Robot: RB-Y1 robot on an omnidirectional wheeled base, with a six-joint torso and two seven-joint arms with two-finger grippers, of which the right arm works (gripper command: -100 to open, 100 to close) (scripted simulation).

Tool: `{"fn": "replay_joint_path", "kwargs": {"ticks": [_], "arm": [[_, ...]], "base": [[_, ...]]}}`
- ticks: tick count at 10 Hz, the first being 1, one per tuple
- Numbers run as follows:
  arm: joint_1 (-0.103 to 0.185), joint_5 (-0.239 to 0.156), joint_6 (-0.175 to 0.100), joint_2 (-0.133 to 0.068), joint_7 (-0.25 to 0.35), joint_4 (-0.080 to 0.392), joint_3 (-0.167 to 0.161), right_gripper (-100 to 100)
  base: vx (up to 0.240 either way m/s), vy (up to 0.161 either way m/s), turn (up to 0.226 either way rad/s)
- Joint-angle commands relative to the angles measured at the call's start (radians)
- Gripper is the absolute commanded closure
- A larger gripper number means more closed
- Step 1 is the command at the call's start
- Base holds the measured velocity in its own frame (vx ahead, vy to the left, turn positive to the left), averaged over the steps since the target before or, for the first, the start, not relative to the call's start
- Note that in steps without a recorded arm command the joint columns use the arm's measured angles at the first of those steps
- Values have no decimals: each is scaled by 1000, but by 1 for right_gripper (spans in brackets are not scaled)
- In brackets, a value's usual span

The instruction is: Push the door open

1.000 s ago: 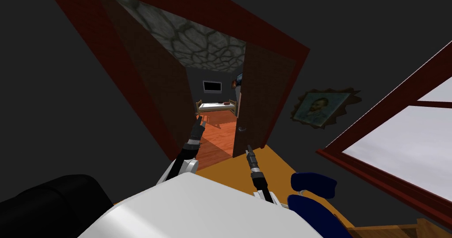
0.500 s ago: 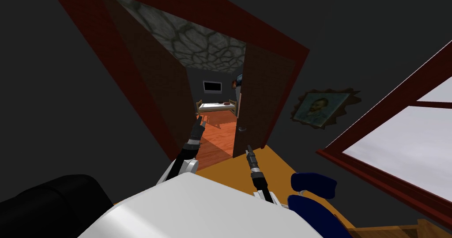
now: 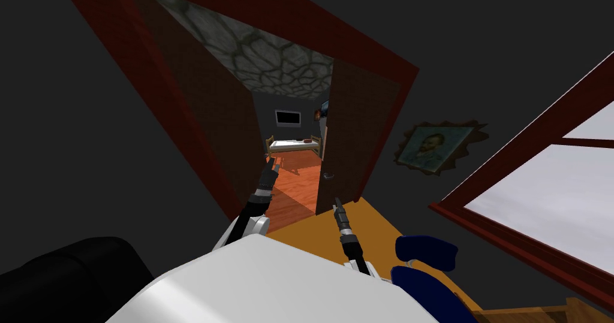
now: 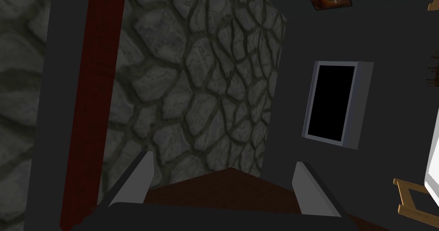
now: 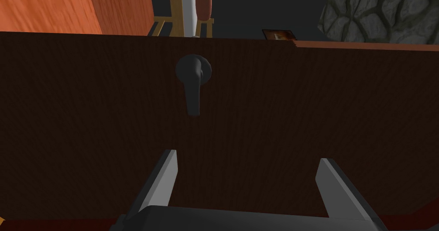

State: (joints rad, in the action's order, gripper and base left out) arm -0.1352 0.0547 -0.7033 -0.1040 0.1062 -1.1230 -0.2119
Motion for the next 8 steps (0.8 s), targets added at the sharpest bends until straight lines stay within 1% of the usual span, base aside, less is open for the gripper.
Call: {"fn": "replay_joint_path", "kwargs": {"ticks": [1,4,8], "arm": [[1,0,0,-1,2,2,0,-100],[1,0,0,-1,2,2,0,-100],[1,0,0,-1,2,2,0,-100]], "base": [[8,-3,-12],[1,6,33],[7,-3,-19]]}}
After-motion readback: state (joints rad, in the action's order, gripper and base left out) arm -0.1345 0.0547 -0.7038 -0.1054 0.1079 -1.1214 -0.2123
